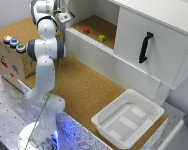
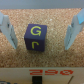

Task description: Rotate the purple block 90 degrees to the right

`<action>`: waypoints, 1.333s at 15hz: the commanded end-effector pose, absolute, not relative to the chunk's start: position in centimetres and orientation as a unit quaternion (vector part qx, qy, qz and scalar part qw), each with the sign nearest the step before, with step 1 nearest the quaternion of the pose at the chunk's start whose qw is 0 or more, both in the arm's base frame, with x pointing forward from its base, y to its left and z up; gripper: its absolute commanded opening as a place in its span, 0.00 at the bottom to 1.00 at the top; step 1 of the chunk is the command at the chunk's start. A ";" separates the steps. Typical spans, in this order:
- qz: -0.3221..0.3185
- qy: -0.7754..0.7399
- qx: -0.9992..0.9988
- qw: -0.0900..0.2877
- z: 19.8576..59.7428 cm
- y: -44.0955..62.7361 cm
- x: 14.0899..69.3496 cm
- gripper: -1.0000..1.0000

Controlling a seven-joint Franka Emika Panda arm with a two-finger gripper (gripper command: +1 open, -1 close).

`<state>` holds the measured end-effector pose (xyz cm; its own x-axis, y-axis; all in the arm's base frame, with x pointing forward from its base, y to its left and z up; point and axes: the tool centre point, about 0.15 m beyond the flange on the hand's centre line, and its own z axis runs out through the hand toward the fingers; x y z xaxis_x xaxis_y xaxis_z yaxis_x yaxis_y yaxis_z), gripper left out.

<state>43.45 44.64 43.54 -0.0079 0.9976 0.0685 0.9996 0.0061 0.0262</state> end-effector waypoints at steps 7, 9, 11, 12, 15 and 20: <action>0.027 -0.676 -0.736 0.013 43.1 47.3 45.4 0.00; 0.024 -0.673 -0.739 0.018 42.8 47.6 45.3 0.00; 0.021 -0.671 -0.741 0.018 42.9 47.8 45.3 0.00; 0.022 -0.671 -0.741 0.015 42.9 47.7 45.2 0.00; 0.031 -0.661 -0.750 0.012 43.4 46.5 44.9 0.00; 0.035 -0.571 -0.818 0.058 45.5 45.3 45.2 0.00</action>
<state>43.35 45.33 42.81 0.1803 0.9818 0.0596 0.9836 -0.1801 -0.0095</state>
